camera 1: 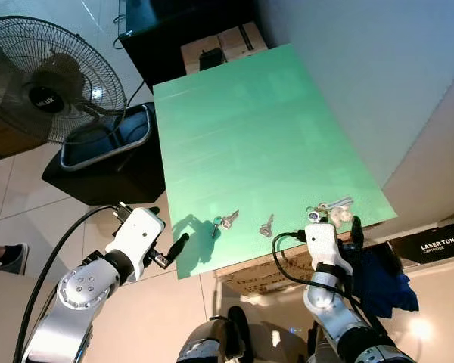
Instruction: Hang keys on a hook
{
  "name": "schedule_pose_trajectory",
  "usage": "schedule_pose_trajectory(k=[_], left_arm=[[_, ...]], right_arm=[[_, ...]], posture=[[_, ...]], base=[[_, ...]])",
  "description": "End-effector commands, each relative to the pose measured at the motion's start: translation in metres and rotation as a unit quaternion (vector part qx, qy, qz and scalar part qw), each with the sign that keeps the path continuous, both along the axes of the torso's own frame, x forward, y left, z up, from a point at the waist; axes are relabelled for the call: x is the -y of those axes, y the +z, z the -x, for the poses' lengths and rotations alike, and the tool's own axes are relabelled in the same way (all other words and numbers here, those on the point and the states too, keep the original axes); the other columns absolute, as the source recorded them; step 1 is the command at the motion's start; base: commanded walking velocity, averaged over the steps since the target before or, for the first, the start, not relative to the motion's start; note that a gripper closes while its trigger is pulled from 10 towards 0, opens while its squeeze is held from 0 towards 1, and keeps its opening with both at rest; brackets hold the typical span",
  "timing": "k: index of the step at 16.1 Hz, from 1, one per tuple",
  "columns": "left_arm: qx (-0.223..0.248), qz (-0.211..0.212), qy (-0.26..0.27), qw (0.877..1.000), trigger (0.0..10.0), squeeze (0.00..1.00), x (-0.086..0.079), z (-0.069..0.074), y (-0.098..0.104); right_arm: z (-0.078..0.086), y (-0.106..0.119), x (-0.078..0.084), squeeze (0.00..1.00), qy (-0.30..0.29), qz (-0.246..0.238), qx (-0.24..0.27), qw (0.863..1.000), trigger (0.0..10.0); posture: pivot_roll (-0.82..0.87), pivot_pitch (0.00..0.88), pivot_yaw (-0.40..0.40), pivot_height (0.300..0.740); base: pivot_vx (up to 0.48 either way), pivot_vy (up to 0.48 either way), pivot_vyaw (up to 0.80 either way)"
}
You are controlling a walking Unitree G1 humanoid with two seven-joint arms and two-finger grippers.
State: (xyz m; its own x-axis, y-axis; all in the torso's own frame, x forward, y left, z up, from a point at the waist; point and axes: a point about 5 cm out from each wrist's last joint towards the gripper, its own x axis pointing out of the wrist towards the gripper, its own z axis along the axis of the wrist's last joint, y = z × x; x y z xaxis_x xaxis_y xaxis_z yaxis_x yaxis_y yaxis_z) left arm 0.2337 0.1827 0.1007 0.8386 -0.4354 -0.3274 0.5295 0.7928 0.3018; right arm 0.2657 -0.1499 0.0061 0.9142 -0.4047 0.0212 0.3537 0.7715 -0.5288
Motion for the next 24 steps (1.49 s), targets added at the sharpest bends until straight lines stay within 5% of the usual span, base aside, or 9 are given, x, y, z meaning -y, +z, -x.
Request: schedule_pose_trajectory(k=[1, 3, 4, 11, 12, 13, 24], left_arm=[[-0.012, -0.009, 0.007, 1.000, 10.0, 0.00, -0.005, 0.003, -0.006], [-0.012, -0.009, 0.007, 1.000, 10.0, 0.00, -0.005, 0.004, -0.005], [-0.013, -0.011, 0.007, 1.000, 10.0, 0.00, -0.006, 0.004, -0.006], [-0.015, -0.016, 0.008, 1.000, 10.0, 0.00, -0.009, 0.007, -0.005], [-0.015, -0.017, 0.007, 1.000, 10.0, 0.00, -0.009, 0.008, -0.005], [-0.015, -0.017, 0.008, 1.000, 10.0, 0.00, -0.009, 0.008, -0.005], [-0.011, -0.020, 0.008, 1.000, 10.0, 0.00, -0.008, 0.007, -0.003]], right_arm=[[0.004, -0.006, -0.006, 1.00, 0.005, -0.007, -0.015, 1.000, 10.0], [0.004, -0.007, -0.003, 1.00, -0.005, 0.003, -0.025, 1.000, 10.0], [0.003, -0.007, -0.002, 0.00, -0.006, 0.007, -0.028, 1.000, 10.0], [0.002, -0.006, 0.004, 0.00, 0.022, 0.048, -0.023, 0.998, 10.0], [0.003, -0.006, 0.005, 0.00, 0.020, 0.049, -0.023, 0.998, 8.0], [0.004, -0.008, 0.005, 0.00, 0.022, 0.041, -0.029, 0.998, 0.0], [0.013, -0.015, 0.001, 0.00, 0.020, 0.016, -0.038, 0.999, 0.0]], posture=[[0.04, 0.258, 0.269, 0.740], [0.04, 0.260, 0.270, 0.740], [0.04, 0.261, 0.271, 0.740], [0.05, 0.275, 0.280, 0.740], [0.05, 0.275, 0.280, 0.740], [0.05, 0.276, 0.279, 0.740], [0.05, 0.283, 0.280, 0.740]], base=[[0.000, 0.000, 0.00], [0.000, 0.000, 0.00], [0.000, 0.000, 0.00], [0.000, 0.000, 0.00], [0.000, 0.000, 0.00], [0.000, 0.000, 0.00], [0.000, 0.000, 0.00]])
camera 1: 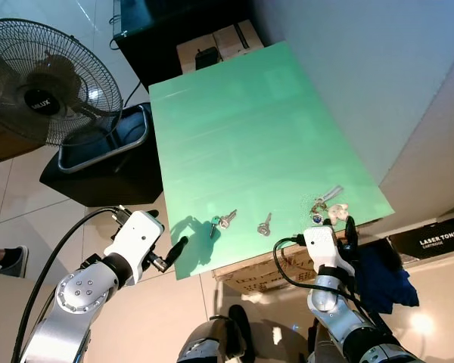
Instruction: Hang keys on a hook
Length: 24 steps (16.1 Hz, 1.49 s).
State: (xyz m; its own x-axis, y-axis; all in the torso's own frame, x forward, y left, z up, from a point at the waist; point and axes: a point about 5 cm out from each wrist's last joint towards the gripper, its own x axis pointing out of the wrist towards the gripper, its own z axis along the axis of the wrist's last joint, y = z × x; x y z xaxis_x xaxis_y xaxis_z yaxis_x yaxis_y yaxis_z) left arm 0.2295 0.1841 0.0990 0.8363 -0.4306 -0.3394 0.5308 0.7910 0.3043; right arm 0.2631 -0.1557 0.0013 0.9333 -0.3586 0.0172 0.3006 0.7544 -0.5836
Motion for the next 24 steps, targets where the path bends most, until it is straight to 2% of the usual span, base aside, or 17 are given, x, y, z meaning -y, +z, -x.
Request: schedule_pose_trajectory(k=[1, 9, 15, 17, 19, 21, 23, 24], left_arm=[[-0.007, -0.016, 0.007, 1.000, 10.0, 0.00, -0.006, 0.003, -0.002], [-0.006, -0.015, 0.009, 1.000, 10.0, 0.00, -0.004, 0.002, -0.003], [-0.005, -0.010, 0.010, 1.000, 10.0, 0.00, -0.001, 0.000, -0.005], [-0.005, -0.009, 0.010, 1.000, 10.0, 0.00, 0.001, -0.001, -0.006], [-0.003, -0.006, 0.011, 1.000, 10.0, 0.00, 0.003, -0.004, -0.007], [0.007, 0.006, 0.014, 1.000, 10.0, 0.00, 0.013, -0.014, -0.011], [0.011, 0.013, 0.016, 1.000, 10.0, 0.00, 0.018, -0.020, -0.012], [0.022, 0.023, 0.018, 0.999, 10.0, 0.00, 0.026, -0.029, -0.013]], right_arm=[[0.011, -0.010, -0.004, 0.00, -0.006, -0.014, -0.022, 1.000, 0.0], [0.010, -0.009, -0.006, 0.00, -0.005, -0.014, -0.014, 1.000, 0.0], [0.012, -0.005, -0.018, 0.00, 0.029, 0.003, 0.009, 1.000, 0.0], [0.009, 0.001, -0.026, 0.00, 0.052, 0.021, 0.034, 0.998, 0.0], [0.003, 0.013, -0.034, 0.00, 0.074, 0.038, 0.073, 0.994, 0.0], [-0.010, 0.045, -0.048, 0.00, 0.112, 0.038, 0.151, 0.981, 0.0], [-0.014, 0.057, -0.050, 0.00, 0.123, 0.038, 0.175, 0.976, 0.0], [-0.020, 0.075, -0.049, 0.00, 0.130, 0.043, 0.206, 0.969, 0.0]], posture=[[0.05, 0.283, 0.280, 0.740], [0.04, 0.283, 0.276, 0.740], [0.02, 0.287, 0.271, 0.740], [0.02, 0.283, 0.267, 0.740], [0.00, 0.272, 0.259, 0.740], [-0.03, 0.227, 0.231, 0.740], [-0.05, 0.203, 0.221, 0.740], [-0.08, 0.165, 0.205, 0.740]], base=[[0.000, 0.000, 0.00], [0.000, 0.000, 0.00], [0.000, 0.000, 0.00], [0.000, 0.000, 0.00], [0.000, 0.000, 0.00], [0.000, 0.000, 0.00], [0.000, 0.000, 0.00], [0.000, 0.000, 0.00]])
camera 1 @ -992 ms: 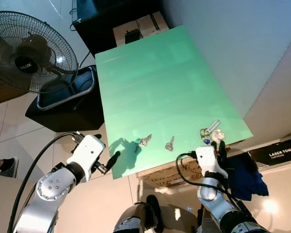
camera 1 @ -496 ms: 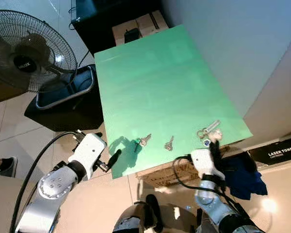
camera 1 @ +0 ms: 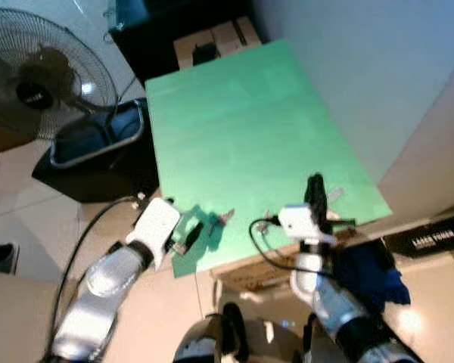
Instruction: Hang keys on a hook
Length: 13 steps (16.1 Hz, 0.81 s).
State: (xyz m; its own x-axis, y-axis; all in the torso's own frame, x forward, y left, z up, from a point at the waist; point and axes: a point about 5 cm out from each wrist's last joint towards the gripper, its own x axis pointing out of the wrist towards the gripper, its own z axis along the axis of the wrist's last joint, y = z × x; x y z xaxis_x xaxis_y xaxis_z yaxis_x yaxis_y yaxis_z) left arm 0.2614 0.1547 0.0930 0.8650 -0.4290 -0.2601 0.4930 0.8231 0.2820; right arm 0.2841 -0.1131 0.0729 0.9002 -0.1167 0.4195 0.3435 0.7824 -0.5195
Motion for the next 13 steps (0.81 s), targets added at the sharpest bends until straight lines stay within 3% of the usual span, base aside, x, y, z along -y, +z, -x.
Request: schedule_pose_trajectory(k=[1, 2, 3, 4, 5, 6, 8, 13], left_arm=[[-0.004, -0.005, 0.007, 1.000, 10.0, 0.00, 0.000, -0.001, -0.006], [-0.003, -0.003, 0.007, 1.000, 10.0, 0.00, 0.002, -0.004, -0.007], [0.003, 0.006, 0.006, 1.000, 10.0, 0.00, 0.010, -0.011, -0.008], [0.006, 0.011, 0.006, 1.000, 10.0, 0.00, 0.014, -0.014, -0.008], [0.006, 0.011, 0.006, 1.000, 10.0, 0.00, 0.015, -0.015, -0.009], [0.006, 0.011, 0.006, 1.000, 10.0, 0.00, 0.015, -0.014, -0.010], [0.004, 0.008, 0.007, 1.000, 10.0, 0.00, 0.013, -0.014, -0.013], [0.008, -0.002, 0.013, 1.000, 10.0, 0.00, 0.005, -0.013, -0.015]], right_arm=[[-0.001, 0.009, -0.005, 0.00, 0.014, 0.002, 0.012, 1.000, 0.0], [-0.003, 0.011, -0.004, 0.00, 0.014, 0.004, 0.016, 1.000, 0.0], [-0.009, 0.011, 0.008, 0.00, -0.015, -0.001, -0.002, 1.000, 0.0], [-0.010, 0.009, 0.015, 0.00, -0.036, -0.001, -0.018, 0.999, 10.0], [-0.006, 0.005, 0.022, 0.00, -0.053, -0.010, -0.029, 0.998, 10.0], [-0.003, 0.001, 0.025, 0.96, -0.054, -0.021, -0.038, 0.998, 10.0], [0.005, -0.021, 0.029, 1.00, -0.066, -0.040, -0.088, 0.993, 10.0], [0.001, -0.024, 0.019, 1.00, -0.046, -0.065, -0.112, 0.990, 10.0]], posture=[[-0.08, 0.165, 0.205, 0.740], [-0.10, 0.155, 0.201, 0.740], [-0.12, 0.134, 0.194, 0.740], [-0.12, 0.134, 0.194, 0.740], [-0.13, 0.133, 0.195, 0.740], [-0.13, 0.139, 0.196, 0.740], [-0.12, 0.146, 0.196, 0.740], [-0.09, 0.146, 0.196, 0.740]], base=[[0.000, 0.000, 0.00], [0.000, 0.000, 0.00], [0.000, 0.000, 0.00], [0.000, 0.000, 0.00], [0.000, 0.000, 0.00], [0.000, 0.000, 0.00], [0.000, 0.000, 0.00], [0.000, 0.000, 0.00]])
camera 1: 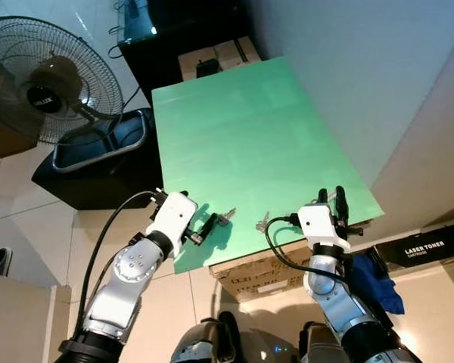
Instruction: Hang keys on a hook
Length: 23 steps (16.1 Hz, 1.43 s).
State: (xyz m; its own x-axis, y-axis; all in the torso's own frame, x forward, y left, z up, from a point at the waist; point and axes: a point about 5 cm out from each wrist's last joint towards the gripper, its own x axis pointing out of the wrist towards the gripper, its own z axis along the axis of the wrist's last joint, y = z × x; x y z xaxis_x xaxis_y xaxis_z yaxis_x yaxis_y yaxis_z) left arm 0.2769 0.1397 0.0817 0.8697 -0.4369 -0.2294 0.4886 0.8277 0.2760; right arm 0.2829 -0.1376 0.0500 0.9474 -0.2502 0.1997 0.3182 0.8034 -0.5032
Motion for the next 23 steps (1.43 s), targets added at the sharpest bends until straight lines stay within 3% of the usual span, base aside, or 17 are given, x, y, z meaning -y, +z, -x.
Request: schedule_pose_trajectory(k=[1, 7, 11, 16, 21, 22, 23], left_arm=[[-0.005, -0.015, 0.016, 1.000, 10.0, 0.00, -0.012, 0.003, -0.004], [-0.002, -0.027, 0.016, 0.999, 10.0, 0.00, -0.021, 0.006, -0.003], [-0.006, -0.041, 0.016, 0.999, 10.0, 0.00, -0.031, 0.010, -0.003], [-0.004, -0.045, 0.018, 0.999, 10.0, 0.00, -0.033, 0.008, -0.002], [-0.007, -0.052, 0.016, 0.998, 10.0, 0.00, -0.036, 0.012, -0.004], [-0.007, -0.055, 0.016, 0.998, 10.0, 0.00, -0.037, 0.013, -0.003], [-0.008, -0.055, 0.015, 0.998, 10.0, 0.00, -0.038, 0.013, -0.003]], right_arm=[[0.000, -0.001, -0.005, 1.00, 0.006, -0.012, -0.004, 1.000, 10.0], [0.001, -0.006, -0.012, 1.00, 0.012, -0.030, -0.014, 0.999, 10.0], [-0.014, 0.007, -0.020, 1.00, 0.021, -0.032, 0.005, 0.999, 10.0], [-0.016, 0.007, -0.025, 1.00, 0.030, -0.035, 0.006, 0.999, 10.0], [-0.045, 0.029, -0.038, 1.00, 0.030, -0.064, -0.001, 0.998, 10.0], [-0.053, 0.034, -0.041, 0.00, 0.031, -0.069, -0.011, 0.997, 10.0], [-0.057, 0.036, -0.041, 0.00, 0.032, -0.072, -0.016, 0.997, 10.0]], posture=[[-0.09, 0.143, 0.196, 0.740], [-0.07, 0.141, 0.210, 0.740], [-0.05, 0.141, 0.219, 0.740], [-0.05, 0.125, 0.218, 0.740], [-0.04, 0.123, 0.229, 0.740], [-0.03, 0.123, 0.235, 0.740], [-0.03, 0.123, 0.235, 0.740]], base=[[0.000, 0.000, 0.00], [0.000, 0.000, 0.00], [0.000, 0.000, 0.00], [0.000, 0.000, 0.00], [0.000, 0.000, 0.00], [0.000, 0.000, 0.00], [0.000, 0.000, 0.00]])
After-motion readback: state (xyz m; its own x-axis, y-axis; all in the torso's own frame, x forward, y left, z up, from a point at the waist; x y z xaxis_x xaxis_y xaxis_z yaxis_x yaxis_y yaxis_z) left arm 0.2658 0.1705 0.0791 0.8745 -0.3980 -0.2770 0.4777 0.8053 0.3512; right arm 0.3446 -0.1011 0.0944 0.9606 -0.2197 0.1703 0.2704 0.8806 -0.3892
